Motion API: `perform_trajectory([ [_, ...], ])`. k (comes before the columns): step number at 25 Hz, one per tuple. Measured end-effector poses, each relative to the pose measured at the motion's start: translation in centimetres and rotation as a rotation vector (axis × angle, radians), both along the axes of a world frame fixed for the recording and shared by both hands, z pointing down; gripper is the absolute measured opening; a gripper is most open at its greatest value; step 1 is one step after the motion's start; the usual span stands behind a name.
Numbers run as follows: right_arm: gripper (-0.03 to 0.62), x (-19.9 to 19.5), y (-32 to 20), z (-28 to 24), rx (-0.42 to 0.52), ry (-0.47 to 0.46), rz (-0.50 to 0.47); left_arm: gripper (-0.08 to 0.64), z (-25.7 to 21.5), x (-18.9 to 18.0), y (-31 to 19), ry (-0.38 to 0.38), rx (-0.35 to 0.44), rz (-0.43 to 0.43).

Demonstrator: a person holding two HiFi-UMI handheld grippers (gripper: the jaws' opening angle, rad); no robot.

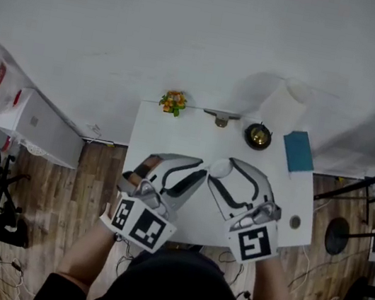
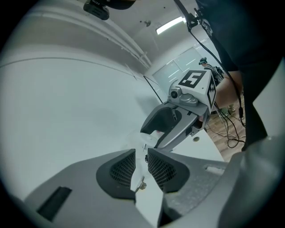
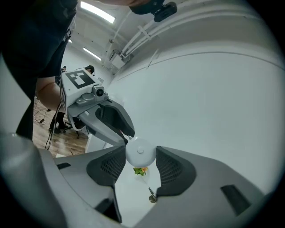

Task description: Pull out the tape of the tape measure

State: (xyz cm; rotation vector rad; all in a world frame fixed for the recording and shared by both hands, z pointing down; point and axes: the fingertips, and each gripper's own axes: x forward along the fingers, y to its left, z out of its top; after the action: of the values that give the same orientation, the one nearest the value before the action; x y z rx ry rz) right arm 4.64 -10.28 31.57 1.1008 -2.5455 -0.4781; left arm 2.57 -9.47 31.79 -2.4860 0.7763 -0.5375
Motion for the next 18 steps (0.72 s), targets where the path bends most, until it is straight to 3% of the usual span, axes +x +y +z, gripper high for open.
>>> perform_trajectory([
  [9,0.221,-1.0,0.4,0.7,0.064,0.114,-0.021,0.02,0.8,-0.1,0.7,-0.03,0.0,0.013],
  [18,0.219,-1.0,-0.2,1.3,0.013,0.061,-0.013,0.011,1.5,-0.8,0.2,-0.03,-0.016,-0.016],
])
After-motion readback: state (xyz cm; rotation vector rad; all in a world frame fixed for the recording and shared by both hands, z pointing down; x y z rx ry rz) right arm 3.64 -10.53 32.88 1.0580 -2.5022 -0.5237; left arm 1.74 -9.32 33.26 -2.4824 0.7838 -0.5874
